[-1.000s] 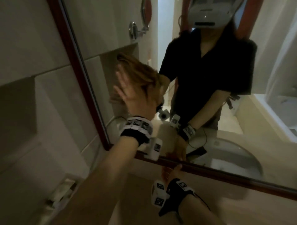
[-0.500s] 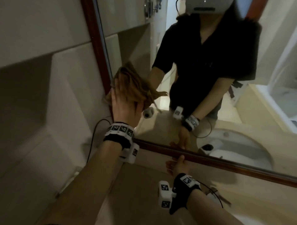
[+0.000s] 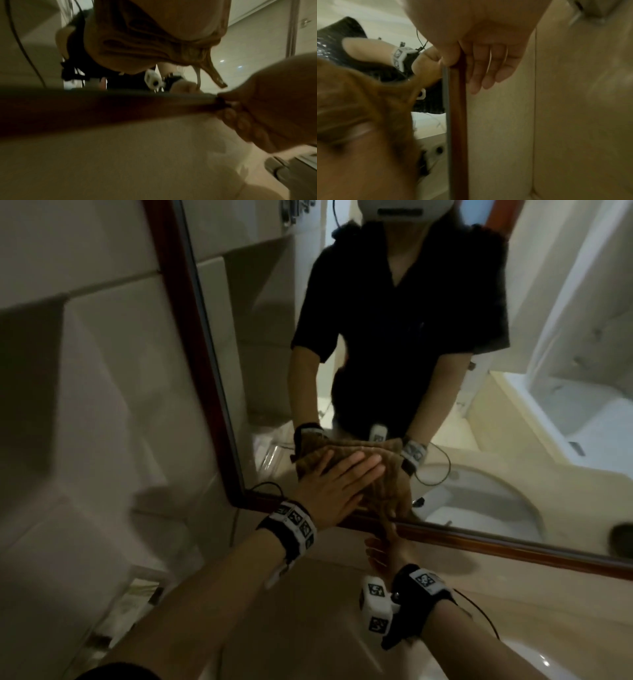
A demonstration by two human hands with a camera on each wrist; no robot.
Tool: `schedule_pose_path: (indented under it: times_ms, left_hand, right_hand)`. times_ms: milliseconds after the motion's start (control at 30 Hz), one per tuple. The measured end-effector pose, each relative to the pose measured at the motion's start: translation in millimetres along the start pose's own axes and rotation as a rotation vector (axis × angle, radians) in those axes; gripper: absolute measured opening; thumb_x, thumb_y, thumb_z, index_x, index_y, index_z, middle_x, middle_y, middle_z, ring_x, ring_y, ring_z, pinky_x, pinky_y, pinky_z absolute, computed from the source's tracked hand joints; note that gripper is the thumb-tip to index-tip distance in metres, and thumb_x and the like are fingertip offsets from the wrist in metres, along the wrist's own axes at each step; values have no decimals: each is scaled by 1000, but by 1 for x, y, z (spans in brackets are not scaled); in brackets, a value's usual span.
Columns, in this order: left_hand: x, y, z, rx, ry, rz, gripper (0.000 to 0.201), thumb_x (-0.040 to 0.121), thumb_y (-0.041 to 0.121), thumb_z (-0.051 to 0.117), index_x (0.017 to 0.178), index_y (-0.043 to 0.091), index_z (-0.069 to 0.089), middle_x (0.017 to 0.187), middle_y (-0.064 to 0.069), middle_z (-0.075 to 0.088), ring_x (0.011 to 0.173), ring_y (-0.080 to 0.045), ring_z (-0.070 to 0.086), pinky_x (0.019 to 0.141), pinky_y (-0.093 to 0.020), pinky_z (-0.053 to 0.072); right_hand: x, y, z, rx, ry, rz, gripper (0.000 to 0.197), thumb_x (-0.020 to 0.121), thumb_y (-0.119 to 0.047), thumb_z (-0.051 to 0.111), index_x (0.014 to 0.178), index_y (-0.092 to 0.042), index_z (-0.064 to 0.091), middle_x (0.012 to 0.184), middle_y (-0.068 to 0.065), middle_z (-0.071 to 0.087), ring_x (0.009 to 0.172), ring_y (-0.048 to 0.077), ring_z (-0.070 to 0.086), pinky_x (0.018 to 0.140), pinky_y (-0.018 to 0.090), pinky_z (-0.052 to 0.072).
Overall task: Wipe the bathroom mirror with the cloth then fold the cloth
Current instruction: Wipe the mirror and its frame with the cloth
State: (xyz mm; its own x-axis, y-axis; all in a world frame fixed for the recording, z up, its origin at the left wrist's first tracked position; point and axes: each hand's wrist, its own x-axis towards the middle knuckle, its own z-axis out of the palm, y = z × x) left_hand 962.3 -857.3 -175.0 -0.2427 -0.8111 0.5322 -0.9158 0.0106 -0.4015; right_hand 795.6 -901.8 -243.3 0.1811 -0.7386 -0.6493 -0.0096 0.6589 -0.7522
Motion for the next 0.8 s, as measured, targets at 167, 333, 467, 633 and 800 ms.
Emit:
schedule_pose_path:
  times_ms: [167, 333, 467, 633, 800]
  left_hand:
    - [47, -57, -55, 20, 230, -187, 65, 93, 45, 41, 150, 24, 19, 158, 0, 25, 143, -20, 18, 111, -55, 11]
    - [76, -77, -83, -4, 384, -392, 65, 95, 46, 33, 152, 18, 21, 157, -8, 28, 145, -26, 18, 116, -57, 6]
    - [46, -67, -60, -25, 284, -352, 67, 94, 45, 37, 153, 22, 15, 158, -4, 14, 149, -20, 5, 118, -53, -2]
    - [31, -67, -56, -84, 182, -329, 78, 94, 44, 37, 155, 24, -7, 162, 4, -17, 148, -16, -18, 116, -47, -18]
    - [24, -72, -76, -27, 131, -269, 82, 91, 45, 39, 152, 12, -4, 155, -11, 13, 142, -28, 17, 118, -51, 15]
  right_hand:
    - [8, 11, 3, -50, 2, -65, 60, 99, -53, 29, 93, -4, 63, 75, 11, 66, 66, 25, 59, 60, 31, 45]
    - [-9, 10, 22, -185, 68, -107, 66, 102, -47, 23, 74, 0, 61, 64, 16, 64, 55, 27, 57, 54, 28, 44]
    - [-48, -4, 38, -593, -33, -511, 40, 99, -26, 44, 71, -4, 62, 60, 5, 64, 55, 21, 62, 59, 38, 52]
    - [-141, -73, 72, -571, -139, -1684, 19, 91, -17, 48, 82, -6, 59, 80, 5, 58, 71, 17, 55, 65, 29, 47]
    - [-159, -125, 114, -956, -50, -1853, 57, 85, -25, 40, 139, -5, 39, 147, 16, 34, 138, 26, 27, 116, 34, 23]
